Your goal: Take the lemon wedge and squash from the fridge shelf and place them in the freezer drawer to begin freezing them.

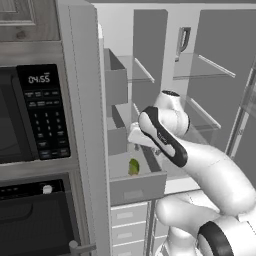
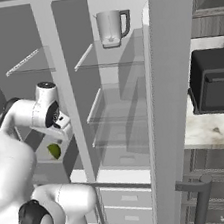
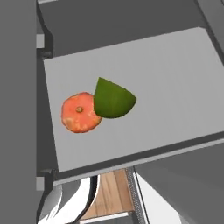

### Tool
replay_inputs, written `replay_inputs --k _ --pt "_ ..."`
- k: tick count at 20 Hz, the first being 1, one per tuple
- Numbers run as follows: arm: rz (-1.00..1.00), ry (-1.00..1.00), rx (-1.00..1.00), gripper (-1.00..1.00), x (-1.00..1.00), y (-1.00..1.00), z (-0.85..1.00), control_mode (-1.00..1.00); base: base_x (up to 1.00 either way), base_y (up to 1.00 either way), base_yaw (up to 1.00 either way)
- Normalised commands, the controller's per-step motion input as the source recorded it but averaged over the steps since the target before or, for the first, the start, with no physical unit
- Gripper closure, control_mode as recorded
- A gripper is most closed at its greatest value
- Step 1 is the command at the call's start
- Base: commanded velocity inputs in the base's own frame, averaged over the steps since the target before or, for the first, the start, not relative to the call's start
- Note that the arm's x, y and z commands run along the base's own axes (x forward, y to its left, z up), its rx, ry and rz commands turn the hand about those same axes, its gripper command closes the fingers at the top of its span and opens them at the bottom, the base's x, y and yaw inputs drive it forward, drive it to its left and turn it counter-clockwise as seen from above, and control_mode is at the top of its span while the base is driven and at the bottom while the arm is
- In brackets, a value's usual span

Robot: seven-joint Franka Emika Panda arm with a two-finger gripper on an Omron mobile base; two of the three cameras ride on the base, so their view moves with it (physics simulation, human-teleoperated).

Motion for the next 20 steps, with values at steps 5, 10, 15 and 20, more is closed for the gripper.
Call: replay_inputs --k 5,10,15,20 --pt "0.0 -0.17 0.0 -1.0 -0.81 -0.37 0.25 -1.0 0.0 0.0 0.0" --pt "0.0 -0.12 0.0 -1.0 -0.63 -0.37 0.26 -1.0 0.0 0.0 0.0" --pt "0.0 -0.05 0.0 -1.0 -0.35 -0.33 0.1 -1.0 0.0 0.0 0.0" --pt "0.0 0.0 0.0 -1.0 -0.02 -0.07 0.0 -1.0 0.0 0.0 0.0"
